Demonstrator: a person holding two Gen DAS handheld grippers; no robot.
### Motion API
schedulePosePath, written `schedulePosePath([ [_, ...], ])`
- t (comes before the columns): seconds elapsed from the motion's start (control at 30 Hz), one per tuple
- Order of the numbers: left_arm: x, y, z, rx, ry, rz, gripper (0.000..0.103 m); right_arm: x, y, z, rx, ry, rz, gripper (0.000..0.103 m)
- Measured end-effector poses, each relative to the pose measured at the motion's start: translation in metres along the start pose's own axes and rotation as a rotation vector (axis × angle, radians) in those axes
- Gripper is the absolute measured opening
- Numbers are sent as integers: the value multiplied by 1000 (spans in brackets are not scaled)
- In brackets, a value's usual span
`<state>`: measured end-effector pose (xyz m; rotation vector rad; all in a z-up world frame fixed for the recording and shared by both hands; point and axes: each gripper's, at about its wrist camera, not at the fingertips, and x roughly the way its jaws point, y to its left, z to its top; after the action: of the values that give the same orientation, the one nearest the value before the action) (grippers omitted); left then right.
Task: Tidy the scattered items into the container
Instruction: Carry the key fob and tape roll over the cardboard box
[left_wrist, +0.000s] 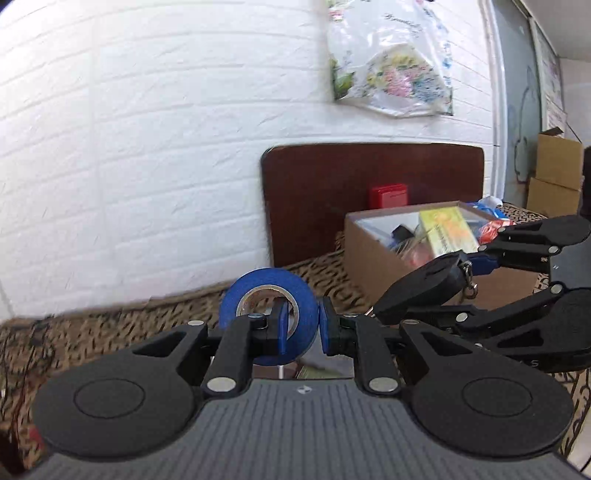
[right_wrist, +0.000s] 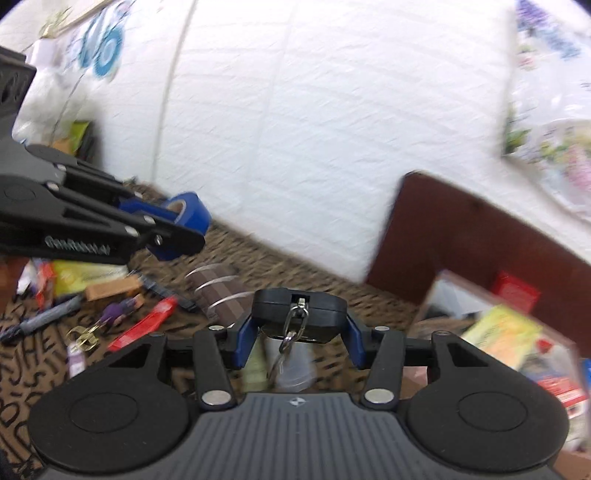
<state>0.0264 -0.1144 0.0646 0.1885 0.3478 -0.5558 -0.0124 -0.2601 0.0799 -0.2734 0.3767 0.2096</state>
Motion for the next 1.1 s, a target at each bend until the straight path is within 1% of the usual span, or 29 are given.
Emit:
schedulePosePath([
  [0.2,40,-32,40,38,-31,-67,19,-20,-61,14,57,-56,-123,48],
  [0.37,78,-64,66,99,-43,-120,19,-19,-124,18,101,-67,-232,48],
  [0.5,115,-86,82,132,-33,-154,19,-8,-175,8,171,-48,-303,48],
  [0.63,155,-101,83,158,19,-155,19,10,-213,-13,246,5,-344,48],
  [0.77,184,-105,66,172,96,-137,19,30,-226,-35,279,63,-353,48],
  [0.9,198,-98,49,139,166,-139,20,45,-228,-48,305,96,-349,48],
  [0.93,199,-96,45,132,176,-140,21,47,-228,-50,310,102,-348,48],
  [1.0,197,-94,43,141,173,-115,23,51,-227,-51,316,118,-346,48],
  [1.03,196,-93,43,135,175,-109,26,53,-228,-51,319,127,-346,48],
  [1.07,195,-92,43,127,176,-105,38,53,-227,-50,321,129,-347,48],
  [1.1,192,-90,42,120,172,-92,45,51,-226,-49,321,123,-355,50],
])
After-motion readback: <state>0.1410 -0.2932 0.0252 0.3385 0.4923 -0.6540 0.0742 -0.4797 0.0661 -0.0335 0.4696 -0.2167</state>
